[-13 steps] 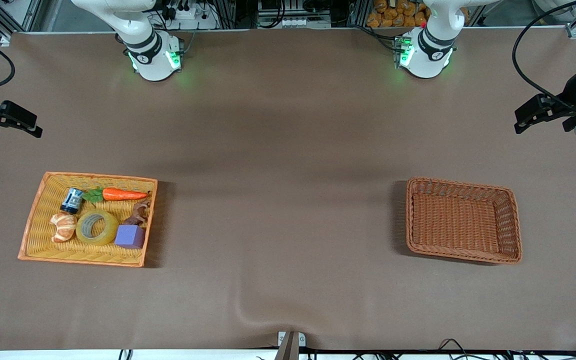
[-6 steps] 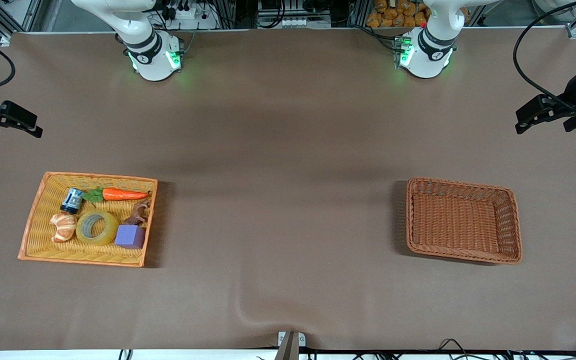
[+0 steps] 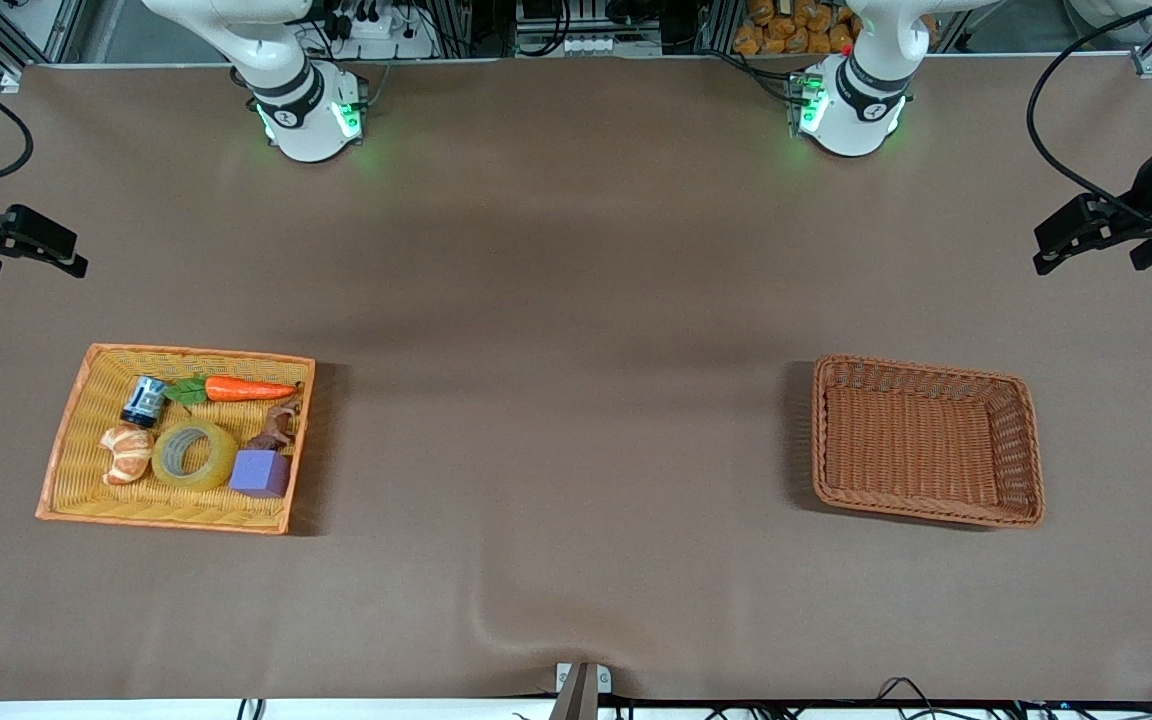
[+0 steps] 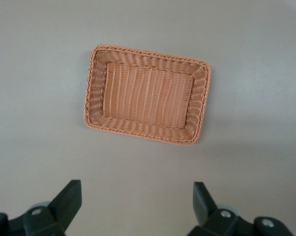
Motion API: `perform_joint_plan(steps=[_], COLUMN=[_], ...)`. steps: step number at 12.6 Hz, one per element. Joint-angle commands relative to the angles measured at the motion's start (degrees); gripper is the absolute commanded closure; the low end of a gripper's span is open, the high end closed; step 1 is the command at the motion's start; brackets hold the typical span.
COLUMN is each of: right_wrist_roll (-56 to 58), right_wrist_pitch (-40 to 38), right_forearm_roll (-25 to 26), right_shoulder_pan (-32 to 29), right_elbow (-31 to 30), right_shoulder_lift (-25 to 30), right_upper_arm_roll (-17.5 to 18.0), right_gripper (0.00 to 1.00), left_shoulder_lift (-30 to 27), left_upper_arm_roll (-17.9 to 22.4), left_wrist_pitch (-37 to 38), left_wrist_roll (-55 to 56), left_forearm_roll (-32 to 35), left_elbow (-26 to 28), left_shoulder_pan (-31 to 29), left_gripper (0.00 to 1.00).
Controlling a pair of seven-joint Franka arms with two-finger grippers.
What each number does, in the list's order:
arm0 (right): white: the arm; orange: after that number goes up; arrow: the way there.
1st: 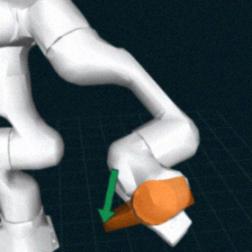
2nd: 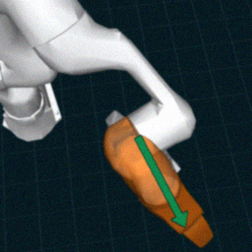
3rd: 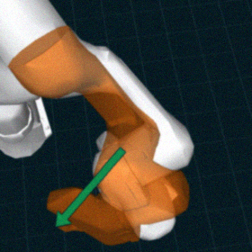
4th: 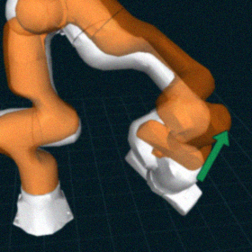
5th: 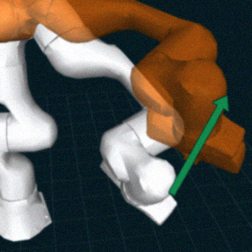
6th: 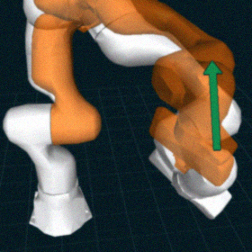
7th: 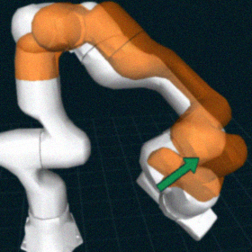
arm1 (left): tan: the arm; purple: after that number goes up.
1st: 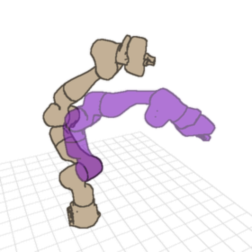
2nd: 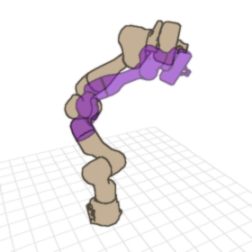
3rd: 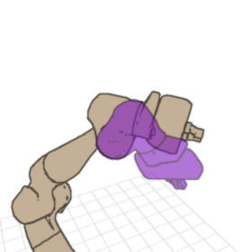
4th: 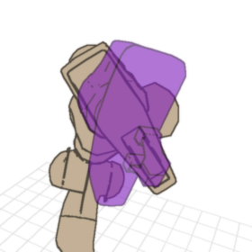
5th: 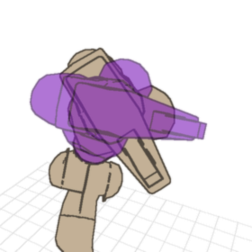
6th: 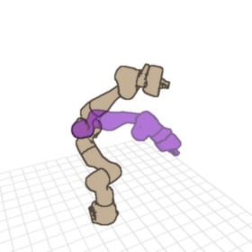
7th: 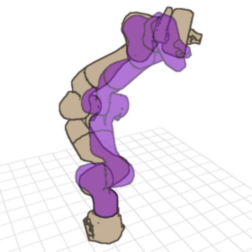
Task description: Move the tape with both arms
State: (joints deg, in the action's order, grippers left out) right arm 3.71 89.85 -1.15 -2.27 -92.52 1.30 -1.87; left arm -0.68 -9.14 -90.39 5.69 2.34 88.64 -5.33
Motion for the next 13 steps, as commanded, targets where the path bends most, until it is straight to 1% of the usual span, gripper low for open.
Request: perform_joint_plan(steps=[1,4,6,7,8,9,10,11,13], right_wrist_roll=[0.1,0.2,0.1,0.0,0.0,0.0,0.0,0.1,0.6], right_wrist_pitch=[-0.8,-0.8,-0.7,-0.7,-0.5,-0.3,0.2,1.1,2.3], right_forearm_roll=[0.6,1.2,1.2,1.1,1.1,1.1,1.2,1.5,4.6], right_shoulder_pan=[-0.1,-0.3,0.2,0.8,0.9,0.8,1.0,1.9,3.6], right_elbow=[1.2,1.2,1.2,1.3,1.3,1.6,1.6,1.7,2.6], right_shoulder_lift=[-0.5,-1.1,-1.8,-2.1,-2.4,-3.5,-5.1,-7.9,-13.2], right_upper_arm_roll=[0.5,0.5,0.5,0.6,0.5,0.5,0.5,0.5,0.5], right_gripper=[0.0,0.0,0.0,0.0,0.0,0.0,0.0,0.0,0.0], left_shoulder_lift=[0.1,0.3,-0.5,-0.7,-0.5,-0.3,0.3,0.8,1.1], left_upper_arm_roll=[-0.4,-0.4,-0.2,1.2,3.7,7.3,8.9,8.9,8.6], left_wrist_pitch=[-0.2,0.0,-0.3,-0.3,-0.4,-1.0,-2.1,-2.9,-2.5], left_wrist_roll=[0.5,0.5,-0.3,-0.6,-0.5,-0.1,0.1,0.1,0.3], left_forearm_roll=[0.0,0.0,-0.1,-0.1,-0.6,-1.7,-2.7,-2.9,-2.5], left_elbow=[0.4,1.3,0.2,-0.7,-0.7,-0.3,-0.4,-0.3,-0.3], left_shoulder_pan=[-0.5,-0.4,-0.1,0.9,3.7,6.8,8.2,8.0,8.1], left_gripper=[0.0,0.0,0.0,0.0,0.0,0.0,0.0,0.0,0.0])
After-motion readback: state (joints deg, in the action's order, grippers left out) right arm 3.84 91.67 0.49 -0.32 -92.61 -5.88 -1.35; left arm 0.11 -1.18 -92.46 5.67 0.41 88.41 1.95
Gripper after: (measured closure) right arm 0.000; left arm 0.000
